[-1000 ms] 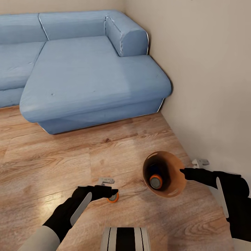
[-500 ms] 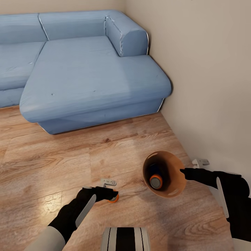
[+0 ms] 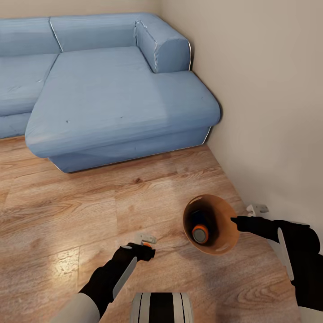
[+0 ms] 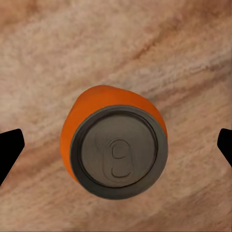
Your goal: Put the three can of soda from the living room inside the tash can in the kitchen.
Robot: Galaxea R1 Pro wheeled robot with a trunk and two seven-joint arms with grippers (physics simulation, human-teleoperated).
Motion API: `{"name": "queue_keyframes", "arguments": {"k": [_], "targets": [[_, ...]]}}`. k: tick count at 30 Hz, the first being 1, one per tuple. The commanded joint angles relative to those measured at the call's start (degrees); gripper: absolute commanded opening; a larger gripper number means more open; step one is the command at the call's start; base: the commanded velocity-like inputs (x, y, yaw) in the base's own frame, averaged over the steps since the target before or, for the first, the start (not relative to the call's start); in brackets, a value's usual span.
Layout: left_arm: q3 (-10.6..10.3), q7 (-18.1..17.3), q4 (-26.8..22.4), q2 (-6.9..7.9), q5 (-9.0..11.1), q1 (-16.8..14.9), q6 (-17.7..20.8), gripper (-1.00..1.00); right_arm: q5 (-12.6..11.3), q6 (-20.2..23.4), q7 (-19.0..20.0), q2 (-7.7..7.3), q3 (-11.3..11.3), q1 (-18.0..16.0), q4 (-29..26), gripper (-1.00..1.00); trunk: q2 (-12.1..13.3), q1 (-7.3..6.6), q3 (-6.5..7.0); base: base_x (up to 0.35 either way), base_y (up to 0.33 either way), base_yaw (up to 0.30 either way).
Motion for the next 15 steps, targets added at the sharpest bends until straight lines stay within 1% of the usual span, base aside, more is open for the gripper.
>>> {"name": "queue_keyframes", "arguments": {"k": [1, 2, 6, 9, 10, 12, 15], "targets": [[0.1, 0.1, 0.0, -0.01, 0.0, 0.0, -0.2, 1.0, -1.4, 0.4, 0.3, 0.0, 0.0, 0.0, 0.0, -1.0, 0.0, -0.01, 0.0, 0.0, 0.0, 0.0], [0.1, 0.1, 0.0, -0.01, 0.0, 0.0, -0.2, 1.0, -1.4, 0.4, 0.3, 0.0, 0.0, 0.0, 0.0, -1.0, 0.0, -0.01, 0.0, 0.0, 0.0, 0.0], [0.2, 0.2, 0.1, -0.07, 0.1, 0.0, -2.7, 1.0, -1.4, 0.4, 0.3, 0.01, 0.1, 0.0, 0.0, -1.0, 0.0, -0.01, 0.0, 0.0, 0.0, 0.0], [0.3, 0.2, 0.6, -0.68, 0.2, 0.0, -3.2, 1.0, -1.4, 0.4, 0.3, 0.01, 0.1, 0.0, 0.0, -1.0, 0.0, -0.01, 0.0, 0.0, 0.0, 0.0], [0.2, 2.2, 1.5, -1.46, 0.2, 0.0, -3.2, 1.0, -1.4, 0.4, 0.3, -0.01, 0.1, 0.0, 0.0, -1.0, 0.0, -0.01, 0.0, 0.0, 0.0, 0.0], [0.2, 3.8, 1.7, -1.67, 0.2, 0.0, -3.3, 1.0, -1.4, 0.4, 0.3, -0.01, 0.1, 0.0, 0.0, -1.0, 0.0, -0.01, 0.0, 0.0, 0.0, 0.0], [0.2, 4.5, 1.9, -1.72, 0.3, 0.0, -3.3, 1.0, -1.4, 0.4, 0.3, -0.03, 0.1, 0.0, 0.0, -1.0, 0.0, -0.01, 0.0, 0.0, 0.0, 0.0]]}}
